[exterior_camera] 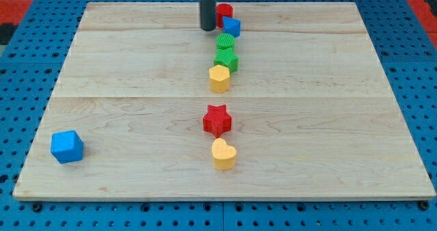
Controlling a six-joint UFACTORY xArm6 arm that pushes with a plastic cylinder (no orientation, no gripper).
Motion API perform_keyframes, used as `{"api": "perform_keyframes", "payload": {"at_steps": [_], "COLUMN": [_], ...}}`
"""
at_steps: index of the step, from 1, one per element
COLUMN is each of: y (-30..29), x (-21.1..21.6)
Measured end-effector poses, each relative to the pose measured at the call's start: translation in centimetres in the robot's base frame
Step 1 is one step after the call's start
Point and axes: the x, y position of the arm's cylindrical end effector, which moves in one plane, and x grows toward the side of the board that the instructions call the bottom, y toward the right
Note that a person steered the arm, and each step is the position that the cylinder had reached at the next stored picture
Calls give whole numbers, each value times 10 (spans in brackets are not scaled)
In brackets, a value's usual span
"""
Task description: Move the blue cube parallel left to red star
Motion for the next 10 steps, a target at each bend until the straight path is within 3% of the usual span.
{"api": "perform_keyframes", "payload": {"at_steps": [1, 3, 5, 8, 10], "y": [-63, -176, -242, -130, -121], "x": [23, 172, 301, 263, 217]}}
